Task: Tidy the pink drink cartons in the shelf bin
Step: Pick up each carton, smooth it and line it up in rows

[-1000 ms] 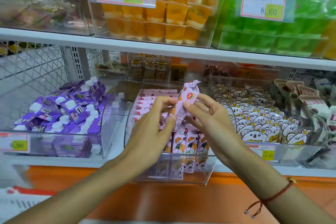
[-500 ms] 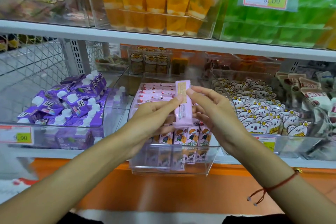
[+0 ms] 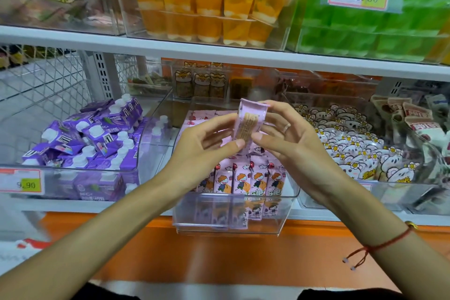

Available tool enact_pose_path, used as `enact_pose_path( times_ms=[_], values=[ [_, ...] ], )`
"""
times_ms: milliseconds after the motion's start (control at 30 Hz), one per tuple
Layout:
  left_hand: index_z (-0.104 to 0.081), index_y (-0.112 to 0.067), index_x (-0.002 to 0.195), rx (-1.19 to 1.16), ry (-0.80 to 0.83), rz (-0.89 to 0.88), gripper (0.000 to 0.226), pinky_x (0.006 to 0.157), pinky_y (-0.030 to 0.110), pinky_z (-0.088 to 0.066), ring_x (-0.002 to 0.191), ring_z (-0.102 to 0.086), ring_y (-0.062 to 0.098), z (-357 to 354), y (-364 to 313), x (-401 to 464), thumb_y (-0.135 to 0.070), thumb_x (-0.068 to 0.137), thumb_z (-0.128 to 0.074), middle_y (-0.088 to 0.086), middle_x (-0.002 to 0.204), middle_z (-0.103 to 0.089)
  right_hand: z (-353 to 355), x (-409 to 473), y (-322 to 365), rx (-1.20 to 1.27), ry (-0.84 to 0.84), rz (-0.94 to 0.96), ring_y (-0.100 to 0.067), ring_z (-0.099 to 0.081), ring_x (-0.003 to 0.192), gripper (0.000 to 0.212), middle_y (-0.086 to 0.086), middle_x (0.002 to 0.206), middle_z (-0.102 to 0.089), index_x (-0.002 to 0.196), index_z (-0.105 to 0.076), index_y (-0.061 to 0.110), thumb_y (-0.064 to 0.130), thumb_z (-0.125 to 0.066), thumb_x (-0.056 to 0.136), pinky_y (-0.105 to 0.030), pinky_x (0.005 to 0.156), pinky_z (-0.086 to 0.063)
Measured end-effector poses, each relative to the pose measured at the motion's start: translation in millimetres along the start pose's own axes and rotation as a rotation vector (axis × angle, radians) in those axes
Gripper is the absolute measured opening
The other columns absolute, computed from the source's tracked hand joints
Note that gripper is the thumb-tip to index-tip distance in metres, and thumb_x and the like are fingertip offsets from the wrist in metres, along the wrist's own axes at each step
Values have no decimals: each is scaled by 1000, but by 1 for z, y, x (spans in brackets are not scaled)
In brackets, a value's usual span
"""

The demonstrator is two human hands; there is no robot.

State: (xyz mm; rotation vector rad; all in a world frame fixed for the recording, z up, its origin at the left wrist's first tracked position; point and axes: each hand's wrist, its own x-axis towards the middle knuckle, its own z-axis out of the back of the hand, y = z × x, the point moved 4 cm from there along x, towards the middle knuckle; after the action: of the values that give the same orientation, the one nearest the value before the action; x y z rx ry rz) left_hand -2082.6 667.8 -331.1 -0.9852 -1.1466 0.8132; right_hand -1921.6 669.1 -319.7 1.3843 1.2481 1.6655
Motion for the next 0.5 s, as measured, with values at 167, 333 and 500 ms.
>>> enact_pose_path(
  times_ms=[167, 333, 500],
  values=[
    [-61, -31, 119, 11, 2, -63, 39, 92, 17, -49, 108, -62, -1, -4, -3, -1, -13, 84, -67, -15, 117, -67, 1, -1, 2, -58, -40, 20, -15, -65, 108, 47, 1, 115, -67, 120, -60, 25, 19, -75, 76, -25, 88, -52],
    [-66, -37, 107, 203, -110, -221, 34, 79, 10, -47, 96, -62, 1, -7, -8, -6, -41, 74, -71, -19, 103, -68, -3, -5, 13, -288, -190, 147, -5, -68, 80, 38, 9, 92, -72, 106, -60, 21, 38, -72, 73, -15, 69, -51],
    [-59, -47, 113, 189, 55, -11, 35, 88, 17, -44, 107, -56, -8, -6, -1, -3, -65, 85, -47, -24, 113, -62, 3, -7, 12, -150, -33, 43, -9, -68, 88, 35, 5, 100, -72, 117, -60, 19, 27, -69, 84, -20, 73, -53]
  ],
)
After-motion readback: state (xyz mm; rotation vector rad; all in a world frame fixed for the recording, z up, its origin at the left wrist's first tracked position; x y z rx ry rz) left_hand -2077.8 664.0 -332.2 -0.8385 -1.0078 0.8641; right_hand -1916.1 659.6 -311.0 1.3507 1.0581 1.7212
